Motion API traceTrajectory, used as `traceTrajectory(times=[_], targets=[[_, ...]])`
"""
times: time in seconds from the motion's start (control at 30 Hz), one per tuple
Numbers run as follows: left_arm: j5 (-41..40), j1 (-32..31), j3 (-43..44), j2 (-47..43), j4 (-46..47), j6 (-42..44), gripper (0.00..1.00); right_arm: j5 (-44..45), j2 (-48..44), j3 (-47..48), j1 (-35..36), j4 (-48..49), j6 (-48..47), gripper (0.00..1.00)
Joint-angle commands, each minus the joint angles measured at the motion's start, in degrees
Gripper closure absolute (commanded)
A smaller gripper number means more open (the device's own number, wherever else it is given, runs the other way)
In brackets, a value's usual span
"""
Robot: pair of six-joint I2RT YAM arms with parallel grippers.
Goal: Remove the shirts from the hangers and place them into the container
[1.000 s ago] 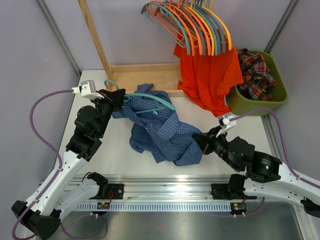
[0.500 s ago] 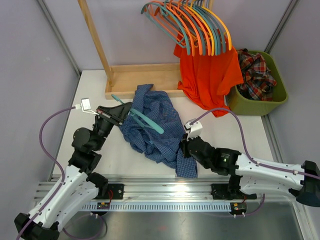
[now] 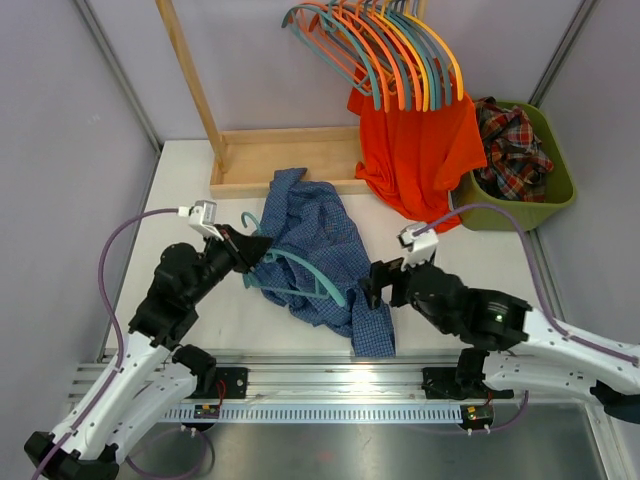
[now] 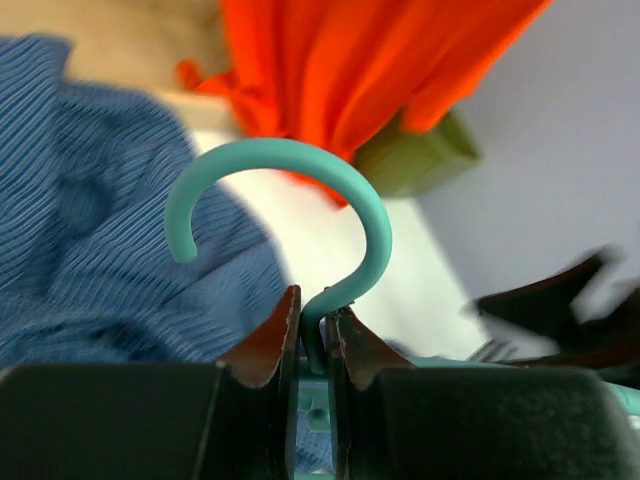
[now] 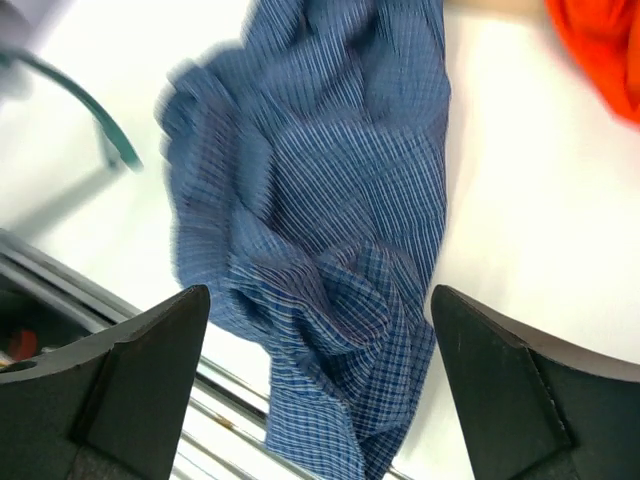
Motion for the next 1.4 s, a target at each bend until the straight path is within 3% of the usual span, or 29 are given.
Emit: traceTrajectory(times=[0.0, 0.2, 0.47, 0.83, 0.97, 1.0, 1.1, 1.17, 1.2, 1.23, 1.27, 1.3, 1.33, 1.37], targets=[[-3.2, 0.2, -1.5, -1.3, -7.0, 6.9, 1.0, -0.3, -3.5, 7.6, 0.4, -3.9, -4.5, 0.01], [-1.7, 0.2, -2.0, 4.3, -4.8, 7.7, 1.0, -11.9, -1.2, 11.5, 0.4, 1.3, -9.0, 0.01], [-1.0, -1.4, -0.3, 12.3, 0.1, 7.4, 1.0, -23.0, 6.8, 10.9, 0.5, 9.0, -7.0, 0.07], [-1.7, -2.9, 3.4, 13.2, -0.6, 7.9, 1.0, -24.1, 12.1, 10.6, 0.7, 10.3, -6.2, 0.22], [-2.2, -3.0, 5.0, 13.2, -1.7, 8.5, 1.0, -24.0, 11.6, 10.4, 0.7, 10.1, -6.2, 0.52], [-2.2, -2.9, 5.1, 13.3, -2.0, 8.9, 1.0, -23.9, 11.7, 10.5, 0.6, 10.1, -5.9, 0.71], [-2.2, -3.0, 5.9, 14.2, -2.4, 9.1, 1.0, -23.4, 11.9, 10.7, 0.7, 9.5, -5.5, 0.98], [-2.1, -3.0, 6.3, 14.3, -2.2, 9.1, 1.0, -23.3, 11.7, 10.6, 0.6, 9.4, -5.4, 1.0], [-2.1, -3.0, 6.4, 14.3, -2.3, 9.0, 0.97, -23.1, 11.6, 10.6, 0.7, 9.3, -5.3, 1.0], [-2.1, -3.0, 6.7, 14.1, -2.4, 9.1, 0.85, -23.0, 11.3, 10.6, 0.7, 9.3, -5.4, 1.0], [-2.1, -3.0, 7.2, 13.9, -2.7, 9.1, 0.65, -22.7, 10.9, 10.6, 0.6, 9.2, -5.5, 1.0], [-2.1, -3.0, 7.7, 13.8, -3.0, 9.1, 0.36, -22.4, 10.6, 10.6, 0.7, 9.2, -5.7, 1.0], [-2.4, -3.0, 8.0, 13.6, -3.4, 9.3, 0.23, -21.7, 9.8, 10.6, 0.7, 9.1, -5.9, 1.0], [-2.8, -3.0, 9.2, 13.2, -3.9, 9.4, 0.01, -21.0, 9.3, 10.7, 0.7, 9.1, -6.1, 1.0]])
